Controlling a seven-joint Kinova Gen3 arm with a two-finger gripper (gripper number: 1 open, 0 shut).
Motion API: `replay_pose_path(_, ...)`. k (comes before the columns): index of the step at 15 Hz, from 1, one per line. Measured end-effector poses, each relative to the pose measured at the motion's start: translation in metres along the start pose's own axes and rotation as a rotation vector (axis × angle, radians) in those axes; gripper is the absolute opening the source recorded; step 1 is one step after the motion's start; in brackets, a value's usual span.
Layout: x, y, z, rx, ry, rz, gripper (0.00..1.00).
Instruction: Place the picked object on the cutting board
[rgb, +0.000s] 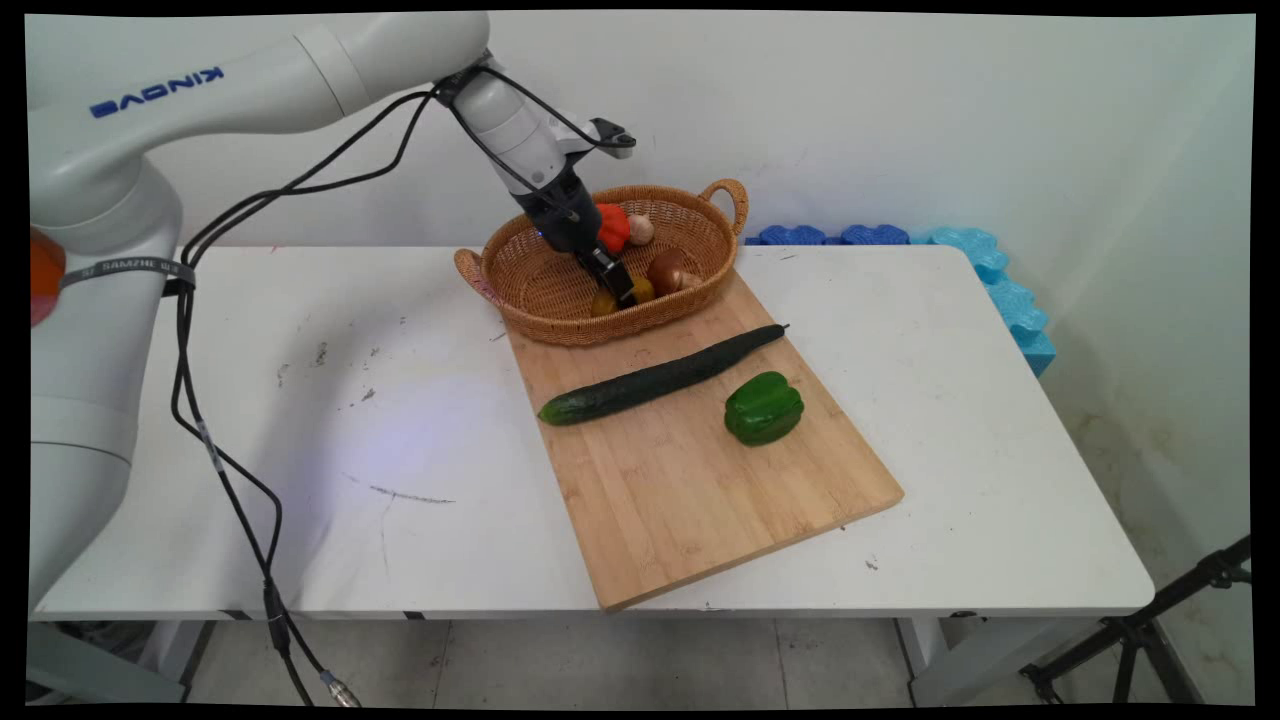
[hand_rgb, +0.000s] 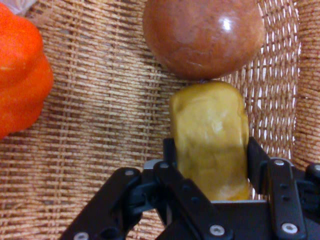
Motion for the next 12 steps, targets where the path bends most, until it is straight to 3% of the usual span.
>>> replay_pose_path(6, 0.010, 0.003, -0.031, 0.024, 0.048, 0.023, 0.00)
replay_pose_path(12, 0.012, 0.044, -0.112, 0.037, 0.149, 0.057, 0.00)
